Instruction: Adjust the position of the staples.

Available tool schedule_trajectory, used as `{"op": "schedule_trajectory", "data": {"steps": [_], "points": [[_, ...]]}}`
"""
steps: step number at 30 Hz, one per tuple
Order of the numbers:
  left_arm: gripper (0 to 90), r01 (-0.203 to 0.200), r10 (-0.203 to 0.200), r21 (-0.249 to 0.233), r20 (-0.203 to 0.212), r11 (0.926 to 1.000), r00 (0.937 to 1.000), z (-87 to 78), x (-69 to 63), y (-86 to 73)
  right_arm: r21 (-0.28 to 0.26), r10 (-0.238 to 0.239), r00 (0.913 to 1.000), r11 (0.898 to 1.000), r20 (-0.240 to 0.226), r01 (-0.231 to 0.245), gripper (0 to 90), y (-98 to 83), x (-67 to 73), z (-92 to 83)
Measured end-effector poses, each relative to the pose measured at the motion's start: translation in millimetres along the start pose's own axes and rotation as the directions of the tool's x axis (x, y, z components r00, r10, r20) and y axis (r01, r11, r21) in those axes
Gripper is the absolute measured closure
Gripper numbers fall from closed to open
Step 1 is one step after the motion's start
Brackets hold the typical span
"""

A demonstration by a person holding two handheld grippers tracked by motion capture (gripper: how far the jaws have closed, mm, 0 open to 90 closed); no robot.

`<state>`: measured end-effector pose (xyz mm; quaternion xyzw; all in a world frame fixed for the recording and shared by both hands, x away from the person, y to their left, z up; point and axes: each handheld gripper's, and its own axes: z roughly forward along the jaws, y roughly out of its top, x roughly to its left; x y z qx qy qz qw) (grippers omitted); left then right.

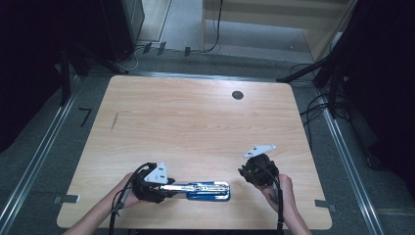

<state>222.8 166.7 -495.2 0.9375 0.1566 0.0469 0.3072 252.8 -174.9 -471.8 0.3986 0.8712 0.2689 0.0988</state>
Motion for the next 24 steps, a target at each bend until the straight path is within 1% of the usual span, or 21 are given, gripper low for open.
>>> {"op": "schedule_trajectory", "data": {"steps": [6,8,9,14,17,20,23,24], "points": [[58.6,0.0,0.0,-0.002,0.0,1.0,1.0,0.0,-0.1,-0.3,-0.007,-0.02,0.9997,1.0,-0.014,0.02,79.6,1.2,3.1,-0.4],[58.6,-0.001,0.001,-0.003,0.0,1.0,1.0,0.1,-0.1,-0.4,-0.006,-0.021,0.9997,1.0,-0.014,0.021,79.6,1.7,4.0,-0.7],[58.6,0.0,0.0,-0.003,-0.001,1.0,1.0,0.0,-0.1,-0.6,-0.008,-0.031,0.9993,0.999,-0.021,0.031,79.6,2.7,5.0,-0.9],[58.6,-0.003,0.003,-0.004,-0.003,1.0,1.0,-0.2,-0.3,-1.0,-0.015,-0.047,0.9984,0.999,-0.03,0.047,79.6,4.3,7.0,-0.6],[58.6,-0.003,0.003,-0.004,-0.002,1.0,1.0,-0.2,-0.4,-1.0,-0.013,-0.048,0.9981,0.999,-0.038,0.048,79.6,4.9,8.8,-0.9],[58.6,-0.005,0.005,0.002,0.001,1.0,1.0,-0.3,0.0,-0.4,-0.022,-0.072,0.9961,0.997,-0.052,0.071,79.6,5.5,10.2,-1.7],[58.6,-0.005,0.005,-0.001,0.004,1.0,1.0,0.3,0.3,0.0,-0.023,-0.074,0.9957,0.997,-0.056,0.073,79.6,5.6,12.0,-2.8],[58.6,-0.007,0.007,-0.002,0.005,1.0,1.0,0.8,0.4,0.3,-0.027,-0.088,0.9941,0.996,-0.064,0.086,79.6,5.3,12.8,-2.8]]}}
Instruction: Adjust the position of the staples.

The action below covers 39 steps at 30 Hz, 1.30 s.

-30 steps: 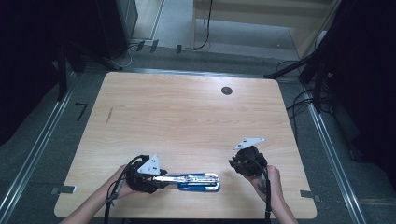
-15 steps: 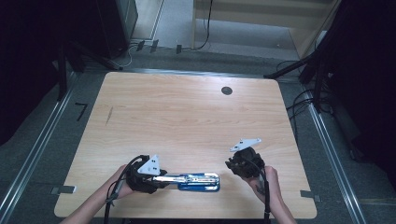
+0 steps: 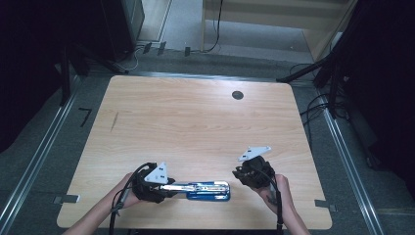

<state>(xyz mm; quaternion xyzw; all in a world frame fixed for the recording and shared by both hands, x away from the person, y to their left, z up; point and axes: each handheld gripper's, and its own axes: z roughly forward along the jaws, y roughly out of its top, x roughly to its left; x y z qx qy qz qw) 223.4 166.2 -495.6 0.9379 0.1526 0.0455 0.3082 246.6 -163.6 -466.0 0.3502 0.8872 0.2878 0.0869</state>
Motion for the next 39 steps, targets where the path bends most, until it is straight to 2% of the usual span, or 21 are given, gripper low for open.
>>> {"op": "schedule_trajectory", "data": {"steps": [6,7,11,12,15,23,27,29,30,31,37,39], "points": [[58.6,-0.001,0.001,0.005,0.002,1.0,1.0,0.2,0.2,0.8,-0.006,-0.01,0.9999,1.0,-0.014,0.01,79.6,0.4,2.6,-2.3],[58.5,-0.001,0.001,0.006,0.002,1.0,1.0,0.2,0.3,0.9,-0.014,-0.025,0.9995,1.0,-0.017,0.025,79.6,0.7,2.3,-2.4],[58.5,0.001,-0.001,0.005,0.001,1.0,1.0,0.3,0.1,0.8,-0.018,-0.035,0.9987,0.999,-0.036,0.034,79.6,2.5,4.6,-3.3],[58.5,0.002,-0.002,0.005,0.002,1.0,1.0,0.3,0.1,0.7,-0.025,-0.052,0.9977,0.998,-0.045,0.05,79.6,3.7,5.5,-3.2],[58.4,0.001,-0.001,0.006,-0.001,1.0,1.0,0.4,-0.1,0.8,-0.027,-0.057,0.997,0.998,-0.053,0.055,79.6,5.2,7.7,-3.3],[58.3,0.003,-0.003,0.006,-0.003,1.0,1.0,0.4,-0.4,0.8,-0.046,-0.112,0.9903,0.993,-0.082,0.109,79.6,11.1,16.5,-2.1],[58.3,0.002,-0.002,0.007,-0.001,1.0,1.0,0.4,0.0,0.9,-0.048,-0.137,0.9848,0.99,-0.107,0.132,79.6,14.0,22.4,0.2],[58.3,0.002,-0.002,0.008,0.001,1.0,1.0,0.5,0.2,1.0,-0.053,-0.157,0.9797,0.987,-0.125,0.151,79.6,15.4,25.8,2.0],[58.3,0.002,-0.002,0.005,0.002,1.0,1.0,0.7,0.3,1.0,-0.057,-0.179,0.9741,0.983,-0.138,0.172,79.6,16.8,28.5,4.4],[58.3,0.002,-0.002,0.005,0.002,1.0,1.0,0.7,0.4,1.0,-0.057,-0.179,0.9741,0.983,-0.138,0.172,79.6,16.8,28.5,4.4],[58.2,0.001,-0.001,0.005,0.002,1.0,1.0,0.7,0.5,1.1,-0.051,-0.236,0.9553,0.972,-0.178,0.231,79.6,19.1,33.6,15.6],[58.2,0.002,-0.002,0.004,0.002,1.0,1.0,0.8,0.4,1.0,-0.051,-0.242,0.9533,0.97,-0.181,0.237,79.6,19.0,34.3,16.9]]}}
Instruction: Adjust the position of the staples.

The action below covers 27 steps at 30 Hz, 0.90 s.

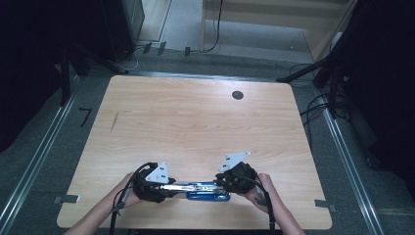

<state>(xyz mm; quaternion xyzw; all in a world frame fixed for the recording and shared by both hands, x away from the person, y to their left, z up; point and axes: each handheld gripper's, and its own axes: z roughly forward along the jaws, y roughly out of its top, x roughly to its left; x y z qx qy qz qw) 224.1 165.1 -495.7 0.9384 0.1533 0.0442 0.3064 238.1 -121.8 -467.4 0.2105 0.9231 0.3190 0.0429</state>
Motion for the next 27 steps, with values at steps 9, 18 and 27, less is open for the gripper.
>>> {"op": "schedule_trajectory", "data": {"steps": [9,18,27], "points": [[58.0,0.0,0.0,0.001,-0.001,1.0,1.0,0.0,0.3,0.1,0.009,-0.077,0.9965,0.997,-0.032,0.077,79.6,2.6,2.8,9.2],[57.9,0.003,-0.003,-0.002,-0.001,1.0,1.0,0.2,0.2,-0.1,-0.001,-0.137,0.9883,0.99,-0.067,0.138,79.6,1.6,1.2,14.1],[57.9,0.002,-0.002,-0.002,0.0,1.0,1.0,0.3,0.4,-0.1,-0.008,-0.182,0.9806,0.983,-0.073,0.182,79.6,-0.1,1.8,14.8]]}}
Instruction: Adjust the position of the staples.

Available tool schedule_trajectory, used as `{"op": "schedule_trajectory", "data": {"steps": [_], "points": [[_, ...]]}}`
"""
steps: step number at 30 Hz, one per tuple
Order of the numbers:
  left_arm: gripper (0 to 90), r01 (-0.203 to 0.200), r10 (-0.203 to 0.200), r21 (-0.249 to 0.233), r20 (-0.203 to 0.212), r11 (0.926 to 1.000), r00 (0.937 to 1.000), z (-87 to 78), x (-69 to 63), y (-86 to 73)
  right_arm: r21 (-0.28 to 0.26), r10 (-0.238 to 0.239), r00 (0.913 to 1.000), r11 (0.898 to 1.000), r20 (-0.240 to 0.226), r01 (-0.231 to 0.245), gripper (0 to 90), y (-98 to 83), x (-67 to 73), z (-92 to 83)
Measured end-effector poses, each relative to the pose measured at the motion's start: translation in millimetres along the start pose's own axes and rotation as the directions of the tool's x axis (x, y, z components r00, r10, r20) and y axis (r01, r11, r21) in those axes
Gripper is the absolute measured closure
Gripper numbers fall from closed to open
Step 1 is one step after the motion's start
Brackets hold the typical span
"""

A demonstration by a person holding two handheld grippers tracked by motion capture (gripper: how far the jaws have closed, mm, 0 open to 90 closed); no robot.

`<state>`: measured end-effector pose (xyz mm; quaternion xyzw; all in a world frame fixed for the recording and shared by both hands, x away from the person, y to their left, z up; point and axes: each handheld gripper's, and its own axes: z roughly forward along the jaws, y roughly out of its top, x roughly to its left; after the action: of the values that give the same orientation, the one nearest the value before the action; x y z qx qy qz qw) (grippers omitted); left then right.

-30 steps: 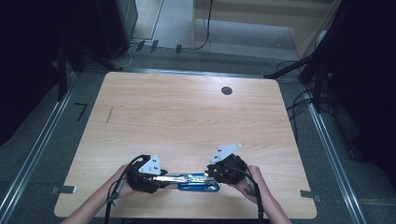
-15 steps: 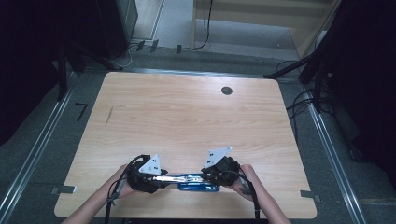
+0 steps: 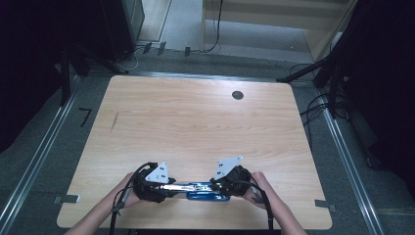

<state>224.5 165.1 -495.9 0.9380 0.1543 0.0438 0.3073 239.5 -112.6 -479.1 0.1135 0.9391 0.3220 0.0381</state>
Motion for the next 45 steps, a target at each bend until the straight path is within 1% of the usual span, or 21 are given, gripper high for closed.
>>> {"op": "schedule_trajectory", "data": {"steps": [4,6,10,12,16,24,29,34,36,40,43,45], "points": [[57.9,0.003,-0.003,-0.001,0.0,1.0,1.0,0.2,-0.1,-0.1,-0.003,-0.007,1.0,1.0,-0.001,0.007,79.6,0.2,0.4,0.4],[57.9,0.001,-0.001,-0.002,0.0,1.0,1.0,0.4,0.0,0.0,-0.01,-0.021,0.9998,1.0,0.007,0.021,79.6,0.7,0.1,-0.6],[57.8,0.003,-0.003,-0.002,0.002,1.0,1.0,0.6,0.1,-0.1,-0.021,-0.025,0.9997,0.999,0.004,0.025,79.7,0.5,-0.8,-2.0],[57.8,0.003,-0.003,-0.001,0.002,1.0,1.0,0.6,0.1,-0.1,-0.013,-0.022,0.9998,1.0,0.0,0.022,79.6,-0.2,-0.8,-2.3],[57.8,0.003,-0.003,-0.001,0.002,1.0,1.0,0.6,0.1,0.0,-0.005,-0.031,0.9995,0.999,-0.002,0.031,79.6,-2.6,-1.5,-1.5],[57.7,0.005,-0.005,-0.002,0.003,1.0,1.0,0.8,0.2,0.1,-0.008,-0.029,0.9995,1.0,-0.011,0.029,79.5,-7.6,-4.2,-1.2],[57.7,0.005,-0.005,-0.002,0.003,1.0,1.0,0.9,0.0,0.0,-0.001,-0.042,0.999,0.999,-0.011,0.042,79.5,-7.7,-3.4,-1.3],[57.7,0.005,-0.005,-0.003,0.001,1.0,1.0,0.9,-0.1,0.0,-0.011,-0.054,0.9985,0.998,-0.01,0.054,79.6,-8.6,-3.9,-2.1],[57.7,0.002,-0.002,-0.001,0.001,1.0,1.0,0.8,0.0,0.0,-0.012,-0.068,0.9976,0.998,-0.011,0.067,79.6,-8.7,-3.7,-2.6],[57.7,0.003,-0.003,-0.004,0.001,1.0,1.0,0.9,-0.2,0.1,-0.016,-0.073,0.9973,0.997,-0.013,0.073,79.5,-9.0,-3.9,-3.2],[57.7,0.001,-0.001,-0.002,0.002,1.0,1.0,0.9,0.0,0.3,0.007,-0.083,0.9966,0.997,-0.007,0.083,79.3,-9.0,-2.4,-1.7],[57.7,0.001,-0.001,-0.002,0.002,1.0,1.0,0.9,-0.1,0.3,0.01,-0.09,0.9959,0.996,-0.006,0.09,79.3,-9.0,-2.1,-1.0]]}}
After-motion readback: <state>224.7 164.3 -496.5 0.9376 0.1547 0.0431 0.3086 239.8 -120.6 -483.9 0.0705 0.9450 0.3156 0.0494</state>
